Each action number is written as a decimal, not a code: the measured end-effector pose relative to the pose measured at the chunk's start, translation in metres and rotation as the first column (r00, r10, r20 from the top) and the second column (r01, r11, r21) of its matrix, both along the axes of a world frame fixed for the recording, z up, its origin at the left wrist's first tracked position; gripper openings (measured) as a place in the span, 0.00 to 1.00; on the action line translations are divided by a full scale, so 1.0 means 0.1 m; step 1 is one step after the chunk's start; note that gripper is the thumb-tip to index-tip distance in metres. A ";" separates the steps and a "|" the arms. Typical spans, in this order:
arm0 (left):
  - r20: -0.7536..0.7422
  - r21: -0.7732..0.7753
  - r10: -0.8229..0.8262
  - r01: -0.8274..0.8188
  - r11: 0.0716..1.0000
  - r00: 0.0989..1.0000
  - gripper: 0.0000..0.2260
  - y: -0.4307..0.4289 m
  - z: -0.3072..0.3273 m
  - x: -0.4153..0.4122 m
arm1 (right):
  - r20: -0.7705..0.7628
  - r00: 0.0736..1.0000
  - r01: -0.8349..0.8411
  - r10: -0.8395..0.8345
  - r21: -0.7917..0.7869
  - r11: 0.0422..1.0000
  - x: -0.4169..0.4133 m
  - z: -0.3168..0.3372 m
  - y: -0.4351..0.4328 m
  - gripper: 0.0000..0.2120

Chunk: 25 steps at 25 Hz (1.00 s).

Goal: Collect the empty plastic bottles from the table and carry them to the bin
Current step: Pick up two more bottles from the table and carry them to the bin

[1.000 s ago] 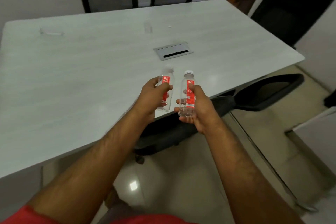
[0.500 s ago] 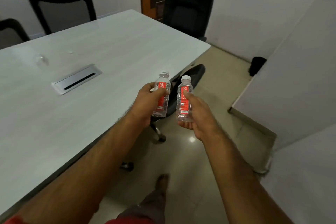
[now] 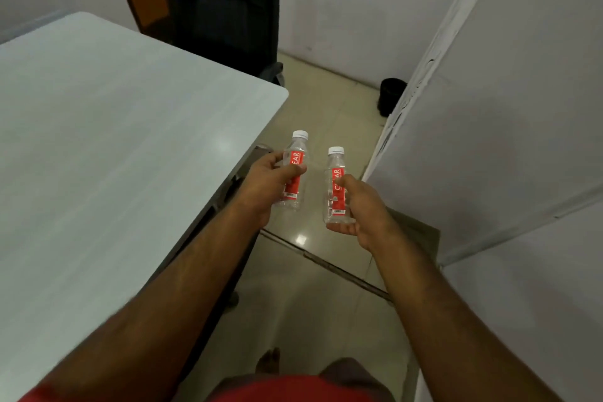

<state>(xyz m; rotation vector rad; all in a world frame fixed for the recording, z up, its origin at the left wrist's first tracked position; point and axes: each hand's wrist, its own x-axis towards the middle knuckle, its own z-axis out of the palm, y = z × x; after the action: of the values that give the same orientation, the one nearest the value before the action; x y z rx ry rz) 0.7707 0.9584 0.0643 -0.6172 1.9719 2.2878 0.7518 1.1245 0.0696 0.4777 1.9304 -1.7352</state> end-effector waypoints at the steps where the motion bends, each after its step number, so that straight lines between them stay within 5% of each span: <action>1: 0.015 -0.005 -0.009 0.009 1.000 1.000 0.18 0.04 -0.05 -0.32 | 0.005 1.000 0.015 -0.015 0.010 1.000 -0.29 -0.04 0.05 0.15; 7: 0.081 -0.058 -0.008 0.013 0.998 0.997 0.07 0.25 -0.40 -2.17 | 0.022 1.000 -0.003 0.003 -0.012 1.000 -2.15 -0.43 0.26 0.17; 17: 0.160 -0.006 0.083 -0.083 0.997 0.984 0.15 0.45 -0.32 -4.96 | 0.012 0.996 -0.087 0.087 -0.014 0.996 -5.13 -0.53 0.37 0.15; 21: 0.187 0.012 0.089 -0.093 0.996 0.978 0.12 0.28 -0.57 -6.24 | 0.037 0.999 -0.021 0.022 -0.039 0.999 -6.33 -0.77 0.10 0.10; 25: 0.220 -0.003 -0.007 0.007 1.000 0.975 0.09 -0.04 -0.83 -7.66 | 0.072 0.994 0.081 -0.079 -0.025 0.996 -7.61 -0.98 -0.24 0.16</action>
<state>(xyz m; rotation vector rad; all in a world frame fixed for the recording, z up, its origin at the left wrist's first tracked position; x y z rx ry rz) 0.0050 0.9547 -0.0185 -0.8229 1.8721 2.1077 -0.0087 1.1006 -0.0284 0.6059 1.8580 -1.7678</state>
